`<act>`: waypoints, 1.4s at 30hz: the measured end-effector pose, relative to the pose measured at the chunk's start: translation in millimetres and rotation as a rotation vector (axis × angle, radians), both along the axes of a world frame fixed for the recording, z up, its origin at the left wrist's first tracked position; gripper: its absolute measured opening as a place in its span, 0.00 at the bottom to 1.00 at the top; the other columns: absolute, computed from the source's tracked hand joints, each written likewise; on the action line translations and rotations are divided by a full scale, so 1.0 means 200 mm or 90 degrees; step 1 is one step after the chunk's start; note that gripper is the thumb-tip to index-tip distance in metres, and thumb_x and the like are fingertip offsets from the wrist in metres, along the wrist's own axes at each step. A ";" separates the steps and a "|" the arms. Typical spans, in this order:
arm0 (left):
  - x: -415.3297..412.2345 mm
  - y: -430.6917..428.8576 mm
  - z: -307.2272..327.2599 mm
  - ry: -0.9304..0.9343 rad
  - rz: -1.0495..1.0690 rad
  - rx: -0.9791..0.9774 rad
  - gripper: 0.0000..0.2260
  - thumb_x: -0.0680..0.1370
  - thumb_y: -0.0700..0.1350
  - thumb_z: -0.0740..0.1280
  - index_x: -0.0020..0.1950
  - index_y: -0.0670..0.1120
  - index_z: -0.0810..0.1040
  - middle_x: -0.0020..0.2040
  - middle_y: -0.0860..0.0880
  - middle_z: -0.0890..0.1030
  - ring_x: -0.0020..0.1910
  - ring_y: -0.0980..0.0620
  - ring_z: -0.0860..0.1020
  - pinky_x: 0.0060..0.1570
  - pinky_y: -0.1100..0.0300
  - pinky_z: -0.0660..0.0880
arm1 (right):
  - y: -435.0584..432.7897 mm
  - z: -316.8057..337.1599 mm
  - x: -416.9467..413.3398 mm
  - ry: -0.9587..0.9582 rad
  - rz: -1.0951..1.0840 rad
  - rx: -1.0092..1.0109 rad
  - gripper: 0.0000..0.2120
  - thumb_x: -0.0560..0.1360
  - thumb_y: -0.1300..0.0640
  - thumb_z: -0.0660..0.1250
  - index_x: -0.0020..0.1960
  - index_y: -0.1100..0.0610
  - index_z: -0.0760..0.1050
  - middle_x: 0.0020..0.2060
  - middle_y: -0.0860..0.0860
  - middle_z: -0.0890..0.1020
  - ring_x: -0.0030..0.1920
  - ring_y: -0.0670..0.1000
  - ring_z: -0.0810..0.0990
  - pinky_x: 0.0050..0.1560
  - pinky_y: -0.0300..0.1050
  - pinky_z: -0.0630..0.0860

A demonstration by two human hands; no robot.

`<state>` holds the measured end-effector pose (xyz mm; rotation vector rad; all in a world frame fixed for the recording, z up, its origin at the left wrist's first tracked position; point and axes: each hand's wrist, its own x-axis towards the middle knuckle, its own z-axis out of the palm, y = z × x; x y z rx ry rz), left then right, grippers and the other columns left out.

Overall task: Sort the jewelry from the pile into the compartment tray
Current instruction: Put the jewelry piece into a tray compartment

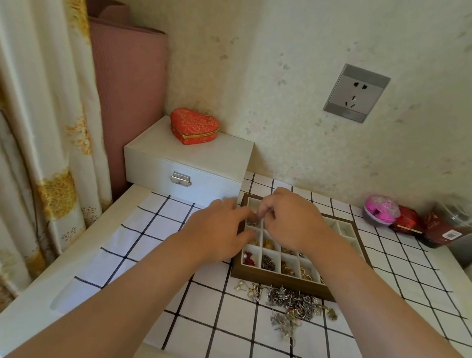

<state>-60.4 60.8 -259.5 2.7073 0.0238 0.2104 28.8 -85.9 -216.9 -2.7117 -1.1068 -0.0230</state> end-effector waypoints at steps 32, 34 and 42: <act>-0.18 -0.09 0.09 -0.103 -0.040 -0.045 0.15 0.79 0.56 0.64 0.65 0.57 0.74 0.55 0.57 0.72 0.55 0.58 0.70 0.50 0.60 0.73 | -0.27 0.11 -0.18 0.073 0.045 0.096 0.12 0.79 0.58 0.65 0.52 0.43 0.83 0.49 0.40 0.80 0.49 0.40 0.78 0.50 0.38 0.74; -0.22 -0.14 0.11 -0.122 -0.073 -0.041 0.11 0.79 0.54 0.66 0.61 0.57 0.77 0.51 0.58 0.72 0.51 0.60 0.70 0.44 0.66 0.68 | -0.35 0.13 -0.22 0.099 0.041 0.062 0.11 0.79 0.57 0.66 0.52 0.42 0.83 0.46 0.37 0.80 0.47 0.37 0.77 0.47 0.34 0.72; -0.37 -0.33 0.12 -0.029 -0.200 0.025 0.10 0.78 0.53 0.68 0.59 0.59 0.80 0.52 0.60 0.78 0.49 0.62 0.72 0.45 0.67 0.68 | -0.54 0.08 -0.37 0.135 0.063 -0.051 0.09 0.77 0.55 0.68 0.50 0.41 0.82 0.46 0.41 0.82 0.45 0.42 0.80 0.45 0.37 0.76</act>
